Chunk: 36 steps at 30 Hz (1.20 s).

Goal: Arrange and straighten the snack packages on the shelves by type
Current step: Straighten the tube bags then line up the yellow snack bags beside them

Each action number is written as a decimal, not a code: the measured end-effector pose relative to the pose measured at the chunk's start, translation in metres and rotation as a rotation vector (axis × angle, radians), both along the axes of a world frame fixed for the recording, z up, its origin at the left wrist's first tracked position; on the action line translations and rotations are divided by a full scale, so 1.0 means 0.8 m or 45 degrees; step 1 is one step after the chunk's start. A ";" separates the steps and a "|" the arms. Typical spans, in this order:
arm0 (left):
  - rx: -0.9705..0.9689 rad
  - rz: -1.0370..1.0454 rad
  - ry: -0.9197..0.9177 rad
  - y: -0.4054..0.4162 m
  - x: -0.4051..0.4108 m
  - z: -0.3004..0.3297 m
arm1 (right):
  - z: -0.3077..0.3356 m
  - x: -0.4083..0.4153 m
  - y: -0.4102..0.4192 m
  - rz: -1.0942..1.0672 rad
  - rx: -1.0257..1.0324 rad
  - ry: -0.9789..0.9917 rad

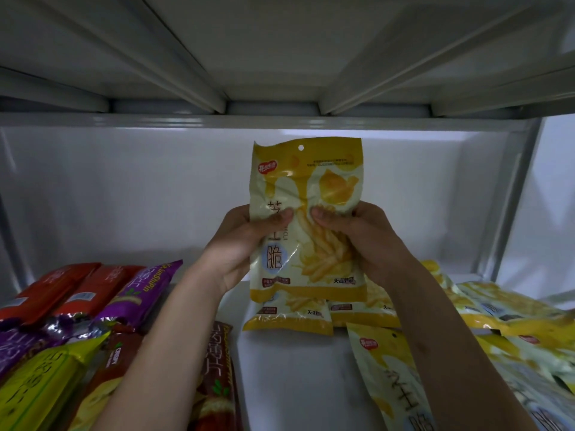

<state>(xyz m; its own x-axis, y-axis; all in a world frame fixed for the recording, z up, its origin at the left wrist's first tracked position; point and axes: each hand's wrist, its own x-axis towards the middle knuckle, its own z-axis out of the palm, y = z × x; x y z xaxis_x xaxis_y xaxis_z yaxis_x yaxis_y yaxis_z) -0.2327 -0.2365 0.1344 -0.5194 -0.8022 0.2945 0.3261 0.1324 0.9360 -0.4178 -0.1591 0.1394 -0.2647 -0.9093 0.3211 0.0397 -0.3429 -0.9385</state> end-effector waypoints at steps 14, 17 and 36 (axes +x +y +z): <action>0.027 0.039 0.045 0.006 -0.003 0.004 | -0.001 -0.002 -0.002 -0.077 -0.081 -0.047; 0.017 0.101 0.057 0.004 -0.004 0.000 | 0.000 0.001 0.000 -0.039 -0.082 -0.013; -0.086 0.186 0.117 -0.002 0.000 0.003 | 0.002 0.004 0.002 0.015 -0.191 -0.049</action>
<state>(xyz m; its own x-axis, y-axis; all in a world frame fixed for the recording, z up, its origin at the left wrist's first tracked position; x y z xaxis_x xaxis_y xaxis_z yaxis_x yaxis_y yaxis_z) -0.2325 -0.2378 0.1365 -0.3673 -0.8438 0.3912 0.3825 0.2464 0.8905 -0.4146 -0.1572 0.1410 -0.2687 -0.8550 0.4436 0.0797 -0.4787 -0.8744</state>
